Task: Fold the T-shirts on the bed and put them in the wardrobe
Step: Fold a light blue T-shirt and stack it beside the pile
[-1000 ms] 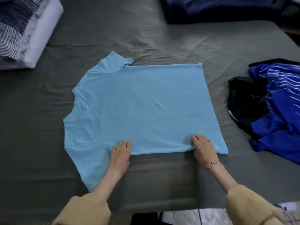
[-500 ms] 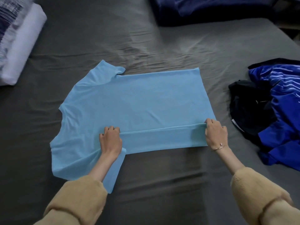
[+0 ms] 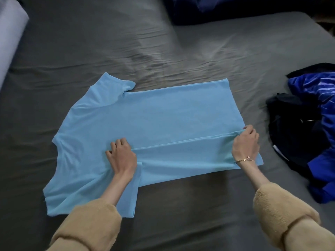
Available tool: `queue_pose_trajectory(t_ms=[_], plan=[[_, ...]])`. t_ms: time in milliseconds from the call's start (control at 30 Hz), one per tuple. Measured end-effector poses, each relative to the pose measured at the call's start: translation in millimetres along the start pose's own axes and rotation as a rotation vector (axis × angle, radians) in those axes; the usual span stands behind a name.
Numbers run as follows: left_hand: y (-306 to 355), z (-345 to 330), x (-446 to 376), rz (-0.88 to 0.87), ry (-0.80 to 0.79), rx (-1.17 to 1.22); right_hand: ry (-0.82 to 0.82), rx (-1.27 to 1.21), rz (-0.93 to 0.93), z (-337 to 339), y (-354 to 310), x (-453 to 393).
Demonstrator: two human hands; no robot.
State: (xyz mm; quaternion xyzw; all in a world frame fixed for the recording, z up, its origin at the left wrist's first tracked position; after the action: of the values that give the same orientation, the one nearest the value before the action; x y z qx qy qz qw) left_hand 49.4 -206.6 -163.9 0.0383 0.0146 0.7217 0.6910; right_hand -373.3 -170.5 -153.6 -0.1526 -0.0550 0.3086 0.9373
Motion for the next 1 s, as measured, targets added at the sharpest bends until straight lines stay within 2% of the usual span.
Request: queue_pose_trajectory(t_ms=[100, 167, 233, 367, 467, 600, 700, 800, 900, 1000], plan=[[24, 5, 3, -0.093, 0.131, -0.028, 0.203, 0.002, 0.220, 12, -20, 16], [49, 8, 7, -0.179, 0.188, 0.011, 0.232, -0.003, 0.370, 10, -32, 32], [86, 5, 16, -0.302, 0.205, 0.092, 0.159, -0.063, 0.499, 1, -41, 45], [161, -19, 46, -0.598, 0.060, 0.199, -0.190, -0.037, 0.728, -36, -54, 74], [186, -36, 66, -0.756, -0.007, 0.154, -0.314, 0.071, 0.718, -51, -36, 59], [178, -43, 70, -0.729, -0.043, 0.105, -0.321, 0.145, 0.672, -51, -16, 37], [165, -27, 64, -0.675, 0.031, 0.056, -0.246, 0.090, 0.818, -43, -35, 60], [138, -3, 56, -0.566, 0.120, 0.039, -0.246, 0.011, 0.964, -37, -67, 104], [100, 21, 51, -0.488, 0.192, 0.052, -0.353, -0.088, 1.142, -36, -102, 171], [41, 34, 53, -0.328, 0.209, 0.088, -0.537, -0.145, 1.264, -44, -127, 240]])
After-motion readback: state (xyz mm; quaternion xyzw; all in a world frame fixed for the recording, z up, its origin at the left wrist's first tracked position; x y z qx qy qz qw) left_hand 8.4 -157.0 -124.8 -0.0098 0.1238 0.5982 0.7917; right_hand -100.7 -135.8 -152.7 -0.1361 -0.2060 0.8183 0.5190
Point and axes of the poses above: each hand's wrist, its own x-axis away from the middle knuckle, its own z-axis out of the back of the hand, y = z × x, the point moved 10 cm from there along -x, towards the middle knuckle, and after that the axes turned 13 degrees about -z, right-handed, at the moved point
